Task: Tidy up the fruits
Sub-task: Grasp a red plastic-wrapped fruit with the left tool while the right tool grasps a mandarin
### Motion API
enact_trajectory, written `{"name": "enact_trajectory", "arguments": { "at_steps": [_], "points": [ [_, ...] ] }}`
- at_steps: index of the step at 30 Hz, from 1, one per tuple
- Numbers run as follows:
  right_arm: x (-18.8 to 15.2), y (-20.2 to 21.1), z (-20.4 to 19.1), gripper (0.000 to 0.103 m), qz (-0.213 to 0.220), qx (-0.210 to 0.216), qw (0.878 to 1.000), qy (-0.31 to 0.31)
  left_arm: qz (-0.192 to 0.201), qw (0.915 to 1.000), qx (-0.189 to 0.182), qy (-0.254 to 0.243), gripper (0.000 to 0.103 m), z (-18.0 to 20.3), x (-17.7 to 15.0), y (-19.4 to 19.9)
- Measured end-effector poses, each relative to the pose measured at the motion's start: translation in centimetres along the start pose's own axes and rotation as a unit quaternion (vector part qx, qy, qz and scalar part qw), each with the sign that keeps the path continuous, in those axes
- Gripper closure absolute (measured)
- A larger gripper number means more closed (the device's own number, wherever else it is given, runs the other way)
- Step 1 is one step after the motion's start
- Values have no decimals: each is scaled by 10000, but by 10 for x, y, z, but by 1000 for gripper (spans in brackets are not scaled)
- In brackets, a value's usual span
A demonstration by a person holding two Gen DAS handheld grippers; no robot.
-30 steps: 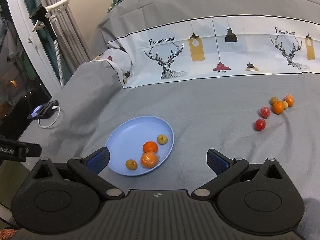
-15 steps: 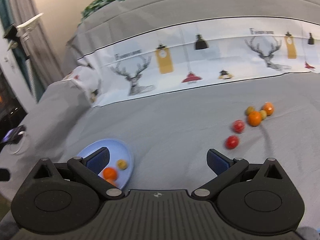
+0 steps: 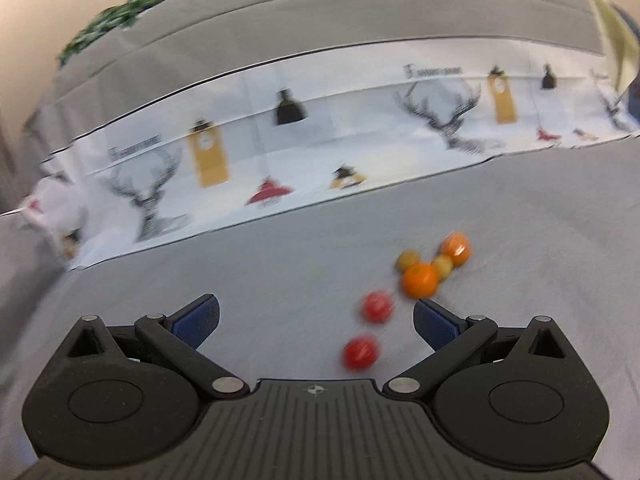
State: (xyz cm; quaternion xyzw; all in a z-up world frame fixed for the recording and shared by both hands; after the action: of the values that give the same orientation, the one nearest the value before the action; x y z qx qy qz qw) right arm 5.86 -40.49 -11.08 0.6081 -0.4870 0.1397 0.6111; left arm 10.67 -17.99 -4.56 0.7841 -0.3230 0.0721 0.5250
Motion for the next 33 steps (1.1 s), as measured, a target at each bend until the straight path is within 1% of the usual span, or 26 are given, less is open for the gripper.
{"name": "enact_trajectory", "arguments": {
  "at_steps": [2,4,5,7,9,10,11,12,14,15,16,17,19,21,23,25,26,27,28,31,32,33],
  "points": [
    [3,-17,12,1,158,-408,9990,-99,65,9995,-256,-161,0,26,19,-14],
    [1,-30,24,1,136,-936,9953,-203,277,9983,-424,-278,0,51,35,-22],
    [-3,-34,28,1,155,-1035,9943,-199,390,9976,-448,-345,0,63,42,-27],
    [-13,-44,33,1,92,-1082,9941,43,499,9958,-595,-493,0,85,51,-37],
    [-22,-58,36,1,-104,-1260,9915,318,538,9945,-674,-595,0,99,56,-48],
    [-24,-66,38,1,-219,-1338,9899,416,627,9936,-699,-629,0,105,59,-52],
    [-25,-74,39,1,-324,-1363,9889,492,737,9925,-725,-649,0,111,60,-57],
    [-25,-80,40,1,-359,-1356,9887,530,767,9917,-763,-700,0,119,62,-64],
    [-23,-89,39,1,-314,-1348,9887,571,619,9898,-1014,-790,0,137,70,-78],
    [-23,-94,40,1,-299,-1411,9877,606,550,9882,-1169,-823,0,145,75,-84],
    [-21,-98,40,1,-298,-1536,9858,608,562,9869,-1246,-856,0,151,80,-88],
    [-19,-103,44,1,-307,-1679,9838,541,619,9866,-1232,-878,0,155,84,-90],
    [-11,-108,51,1,-186,-1664,9854,299,665,9883,-1110,-806,0,157,89,-98],
    [-1,-114,58,1,53,-1767,9841,165,527,9890,-1177,-719,0,157,88,-107],
    [7,-117,68,1,177,-1691,9854,-42,392,9896,-1205,-682,0,158,83,-118],
    [9,-117,84,1,182,-1640,9855,-388,311,9902,-1212,-628,0,159,73,-122],
    [8,-117,91,1,122,-1738,9837,-438,247,9897,-1275,-605,0,160,68,-124],
    [6,-120,98,1,-2,-1955,9799,-404,174,9886,-1376,-595,0,163,61,-125],
    [3,-121,103,1,-46,-2046,9781,-376,194,9864,-1523,-593,0,166,56,-123],
    [0,-117,108,1,-20,-1942,9801,-418,490,9788,-1893,-610,0,181,47,-112],
    [-1,-115,107,1,-12,-1856,9819,-374,562,9747,-2052,-681,0,188,45,-108],
    [-1,-113,108,1,9,-1806,9828,-378,637,9687,-2265,-790,0,196,44,-104]
  ]
}}
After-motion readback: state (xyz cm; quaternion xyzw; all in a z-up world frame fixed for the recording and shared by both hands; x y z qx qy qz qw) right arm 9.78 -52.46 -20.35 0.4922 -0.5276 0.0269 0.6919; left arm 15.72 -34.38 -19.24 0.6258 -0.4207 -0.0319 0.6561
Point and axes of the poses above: each gripper's, at about its wrist camera, not at the fingertips, and y roughly against the way its jaws point, z to its right, x to its top, the point moved 4 cm from there along -y, roughly the way its jaws point, and after that the axes turned 2 degrees about -z, right-handed, at the moved point
